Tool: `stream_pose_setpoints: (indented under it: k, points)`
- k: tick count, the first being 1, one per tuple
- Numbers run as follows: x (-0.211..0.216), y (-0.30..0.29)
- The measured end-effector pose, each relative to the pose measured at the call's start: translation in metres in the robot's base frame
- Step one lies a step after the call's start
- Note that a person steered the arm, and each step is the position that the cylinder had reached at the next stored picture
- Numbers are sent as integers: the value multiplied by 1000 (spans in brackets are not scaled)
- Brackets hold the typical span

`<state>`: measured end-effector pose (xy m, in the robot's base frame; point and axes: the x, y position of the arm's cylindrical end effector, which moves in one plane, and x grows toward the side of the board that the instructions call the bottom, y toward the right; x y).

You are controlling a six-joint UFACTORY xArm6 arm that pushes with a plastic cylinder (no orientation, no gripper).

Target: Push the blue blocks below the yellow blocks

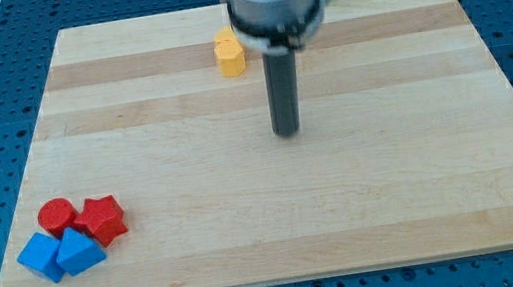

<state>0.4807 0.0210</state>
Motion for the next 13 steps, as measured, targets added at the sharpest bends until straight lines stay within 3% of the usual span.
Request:
stream_pose_setpoints:
  k: [1,2,3,4,5,10,13]
  points:
    - [106,-13]
    - [138,-37]
    - [138,-59]
    - [138,-158]
    - [134,-324]
    - [93,-323]
    - [93,-256]
